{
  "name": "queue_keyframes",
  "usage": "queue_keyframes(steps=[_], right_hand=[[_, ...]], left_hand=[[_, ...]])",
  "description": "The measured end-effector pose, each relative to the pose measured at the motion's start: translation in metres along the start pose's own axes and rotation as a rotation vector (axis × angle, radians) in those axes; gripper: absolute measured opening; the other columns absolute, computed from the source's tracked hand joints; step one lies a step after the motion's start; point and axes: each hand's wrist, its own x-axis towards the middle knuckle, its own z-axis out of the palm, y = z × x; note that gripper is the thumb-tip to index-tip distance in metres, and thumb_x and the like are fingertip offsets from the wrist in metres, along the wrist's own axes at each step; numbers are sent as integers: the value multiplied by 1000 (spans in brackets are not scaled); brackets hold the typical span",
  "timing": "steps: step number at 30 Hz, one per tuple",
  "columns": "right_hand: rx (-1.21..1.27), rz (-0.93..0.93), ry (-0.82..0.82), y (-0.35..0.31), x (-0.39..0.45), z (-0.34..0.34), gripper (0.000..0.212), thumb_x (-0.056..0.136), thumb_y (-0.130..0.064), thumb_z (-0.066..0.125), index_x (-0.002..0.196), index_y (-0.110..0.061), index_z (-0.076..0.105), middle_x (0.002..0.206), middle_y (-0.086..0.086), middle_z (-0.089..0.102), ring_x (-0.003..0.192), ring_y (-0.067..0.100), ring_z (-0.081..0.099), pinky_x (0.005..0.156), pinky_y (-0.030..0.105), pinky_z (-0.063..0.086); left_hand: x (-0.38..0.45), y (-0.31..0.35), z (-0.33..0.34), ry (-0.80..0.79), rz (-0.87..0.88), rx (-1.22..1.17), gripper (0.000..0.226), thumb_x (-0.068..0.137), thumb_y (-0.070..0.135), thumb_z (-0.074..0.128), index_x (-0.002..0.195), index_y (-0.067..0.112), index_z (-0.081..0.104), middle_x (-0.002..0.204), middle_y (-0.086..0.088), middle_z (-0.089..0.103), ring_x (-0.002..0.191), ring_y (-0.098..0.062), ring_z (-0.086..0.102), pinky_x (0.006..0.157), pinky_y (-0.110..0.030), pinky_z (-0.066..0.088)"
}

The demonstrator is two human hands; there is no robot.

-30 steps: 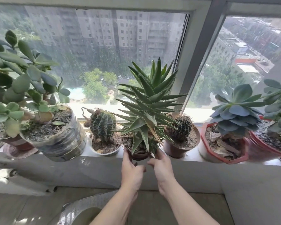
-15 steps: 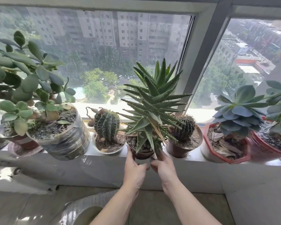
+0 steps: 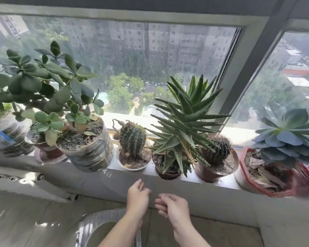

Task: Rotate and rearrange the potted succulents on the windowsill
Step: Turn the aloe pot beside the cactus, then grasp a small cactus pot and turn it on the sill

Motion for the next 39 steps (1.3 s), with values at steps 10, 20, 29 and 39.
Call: queue_keyframes(steps=[10, 20, 29, 39], right_hand=[[153, -84, -29, -30, 11, 83, 20, 96, -18, 58, 110, -8, 67, 88, 8, 75, 71, 12, 70, 60, 19, 53], [141, -72, 241, -38, 23, 117, 32, 87, -10, 65, 55, -9, 67, 53, 5, 70, 48, 16, 63, 53, 27, 48], [198, -53, 201, -36, 18, 123, 24, 88, -6, 64, 64, -5, 67, 53, 6, 67, 41, 9, 56, 46, 21, 44], [180, -80, 254, -38, 23, 120, 20, 89, -9, 63, 72, -2, 69, 56, 6, 67, 44, 10, 55, 49, 23, 45]], left_hand=[[39, 32, -35, 296, 7, -334, 16, 96, 6, 52, 83, 5, 63, 76, -12, 70, 67, -21, 71, 55, -25, 56], [50, 47, -45, 341, -39, -360, 42, 83, -13, 58, 54, 17, 56, 43, -5, 62, 39, -13, 56, 38, -19, 47], [58, 48, -55, 307, -23, -294, 33, 80, -9, 58, 50, 6, 61, 42, -6, 62, 38, -13, 55, 45, -22, 47], [58, 46, -53, 190, -123, -444, 7, 88, -6, 60, 85, -3, 65, 62, -16, 70, 42, -13, 68, 41, -18, 53]])
